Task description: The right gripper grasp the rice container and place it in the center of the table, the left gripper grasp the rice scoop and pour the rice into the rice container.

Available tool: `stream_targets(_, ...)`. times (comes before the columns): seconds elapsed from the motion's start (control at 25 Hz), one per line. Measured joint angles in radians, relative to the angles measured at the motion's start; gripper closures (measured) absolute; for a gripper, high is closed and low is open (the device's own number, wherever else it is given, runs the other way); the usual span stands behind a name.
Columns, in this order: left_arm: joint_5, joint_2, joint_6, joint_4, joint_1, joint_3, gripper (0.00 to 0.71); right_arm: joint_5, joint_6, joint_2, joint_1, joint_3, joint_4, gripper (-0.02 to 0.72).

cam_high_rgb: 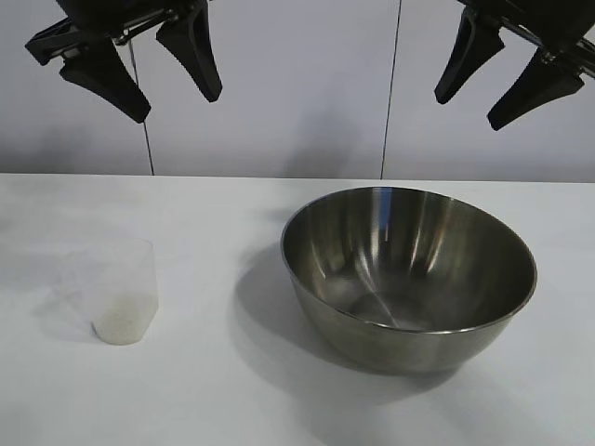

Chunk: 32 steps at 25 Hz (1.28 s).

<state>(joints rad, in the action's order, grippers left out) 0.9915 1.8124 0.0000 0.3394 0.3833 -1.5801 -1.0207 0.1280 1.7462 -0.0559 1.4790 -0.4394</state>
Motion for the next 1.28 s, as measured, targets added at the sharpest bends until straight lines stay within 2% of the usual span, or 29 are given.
stream_targets(0.44,0.0,0.0,0.0,0.0,0.0,0.0,0.171,0.0,0.016,0.0,0.0,0.0,-0.001,0.285)
stream_targets(0.56,0.0,0.0,0.0,0.0,0.0,0.0,0.171,-0.014,0.058,0.0,0.0,0.0,0.043,0.285)
stream_targets(0.72,0.0,0.0,0.0,0.0,0.0,0.0,0.171,-0.056,0.061,0.0,0.0,0.0,0.122,0.285)
stream_targets(1.0,0.0,0.0,0.0,0.0,0.0,0.0,0.171,-0.18,-0.047,0.0,0.0,0.0,0.261,0.285)
stream_targets(1.16,0.0,0.0,0.0,0.0,0.0,0.0,0.171,-0.183,-0.075,0.0,0.0,0.0,0.298,0.285)
stream_targets(1.28,0.0,0.0,0.0,0.0,0.0,0.0,0.171,-0.141,-0.075,0.0,0.0,-0.024,0.299,0.285)
